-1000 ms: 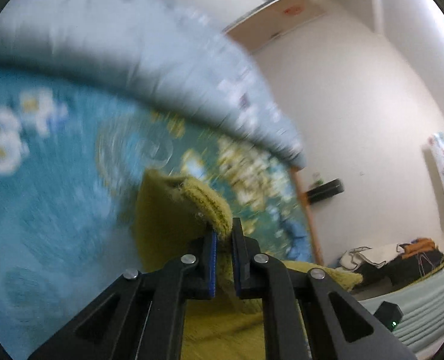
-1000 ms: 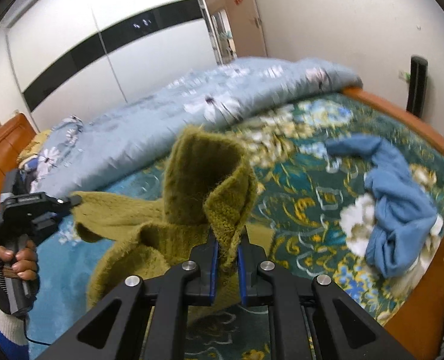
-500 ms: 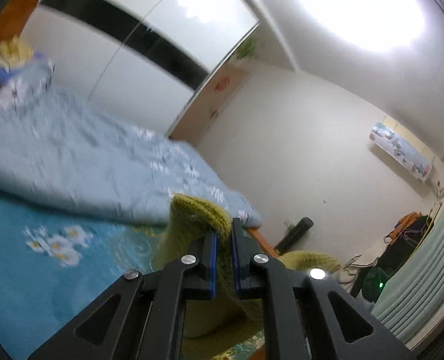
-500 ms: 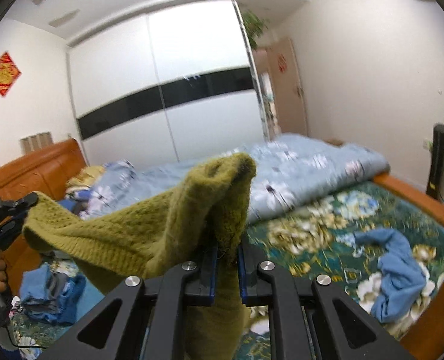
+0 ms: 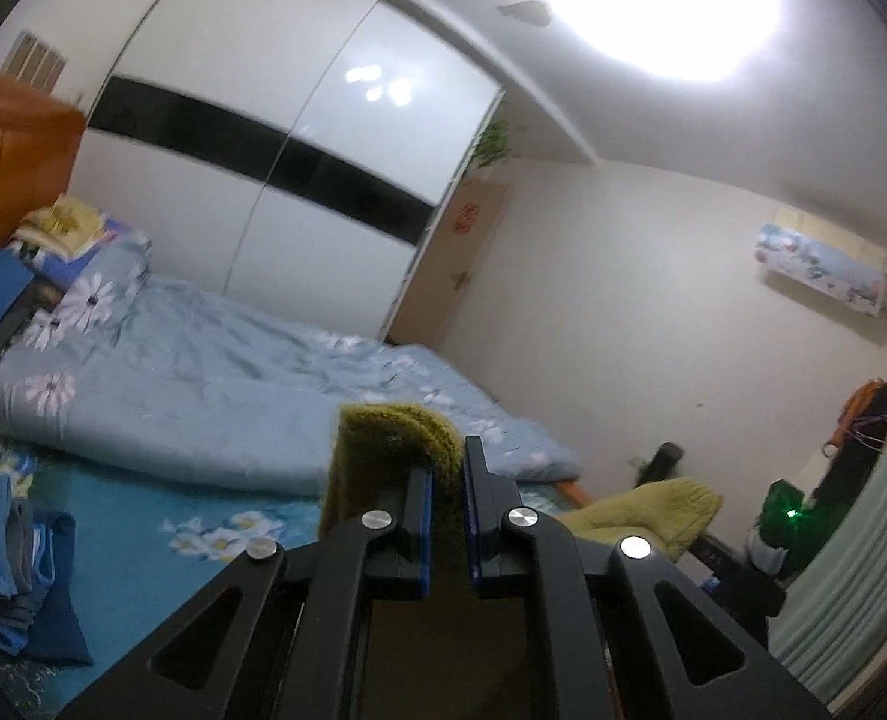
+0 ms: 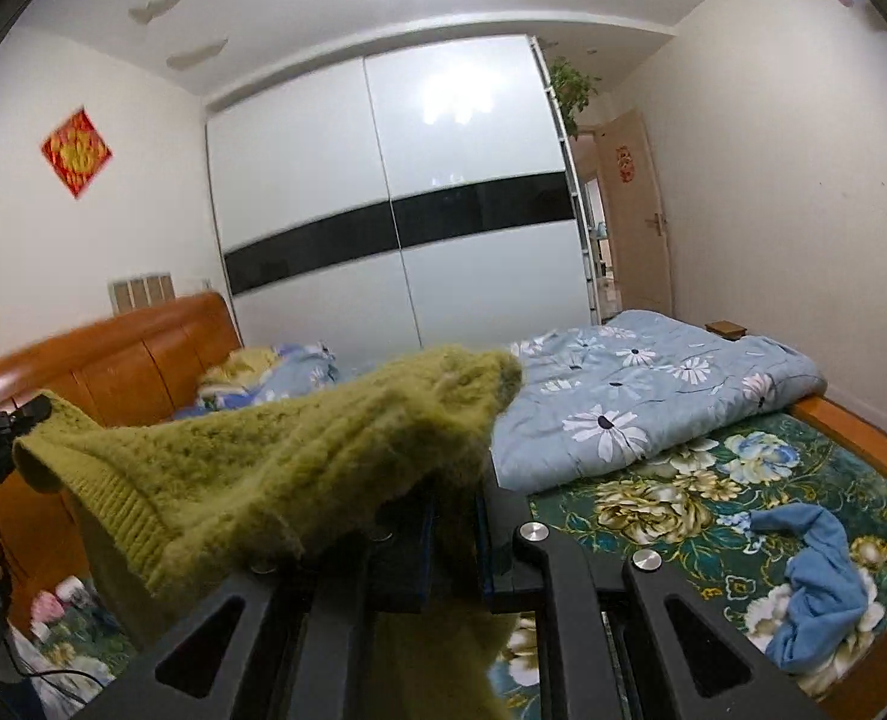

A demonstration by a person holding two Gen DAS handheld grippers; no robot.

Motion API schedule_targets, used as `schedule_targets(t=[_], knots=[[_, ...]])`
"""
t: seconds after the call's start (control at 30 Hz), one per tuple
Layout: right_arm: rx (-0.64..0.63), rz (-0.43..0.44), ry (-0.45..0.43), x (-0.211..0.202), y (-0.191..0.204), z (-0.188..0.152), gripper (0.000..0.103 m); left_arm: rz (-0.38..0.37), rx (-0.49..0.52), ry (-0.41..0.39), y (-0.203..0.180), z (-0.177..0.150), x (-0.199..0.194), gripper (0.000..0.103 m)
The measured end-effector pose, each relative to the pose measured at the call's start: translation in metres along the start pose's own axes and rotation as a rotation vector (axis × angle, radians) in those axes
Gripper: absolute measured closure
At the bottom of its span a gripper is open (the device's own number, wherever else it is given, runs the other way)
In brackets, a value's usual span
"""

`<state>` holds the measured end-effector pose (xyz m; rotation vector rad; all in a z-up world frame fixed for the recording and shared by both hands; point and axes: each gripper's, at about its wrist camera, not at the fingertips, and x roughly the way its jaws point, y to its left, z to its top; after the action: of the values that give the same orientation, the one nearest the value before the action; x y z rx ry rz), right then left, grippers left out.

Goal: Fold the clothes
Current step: 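Lift the sweater with both grippers and shake it out in the air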

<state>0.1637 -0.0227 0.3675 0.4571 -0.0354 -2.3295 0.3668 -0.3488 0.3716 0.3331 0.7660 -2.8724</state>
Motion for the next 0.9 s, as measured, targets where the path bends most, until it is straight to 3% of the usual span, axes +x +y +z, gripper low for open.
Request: schedule_targets(t=[0.23,0.43,0.6,0.9], knots=[[-0.026,-0.052,0.201,0.127,-0.01,-0.027,0.091,0.122,-0.148,0.149,0.094,-0.022,0.117,0.094],[-0.035,-0.079,0.372,0.252,-0.031,-0.075,0.091,0.273,-0.281,0.314,0.186,-0.067,0.233,0.094],[-0.032,-0.08,0.486,0.349,-0.056,-0.112,0.091,0.322,-0.385,0.373,0.245,-0.104,0.289,0.094],[-0.059,-0.093,0.644,0.451,-0.092,-0.175,0.091,0.386,-0.441,0.443,0.289,-0.129,0.365,0.094]])
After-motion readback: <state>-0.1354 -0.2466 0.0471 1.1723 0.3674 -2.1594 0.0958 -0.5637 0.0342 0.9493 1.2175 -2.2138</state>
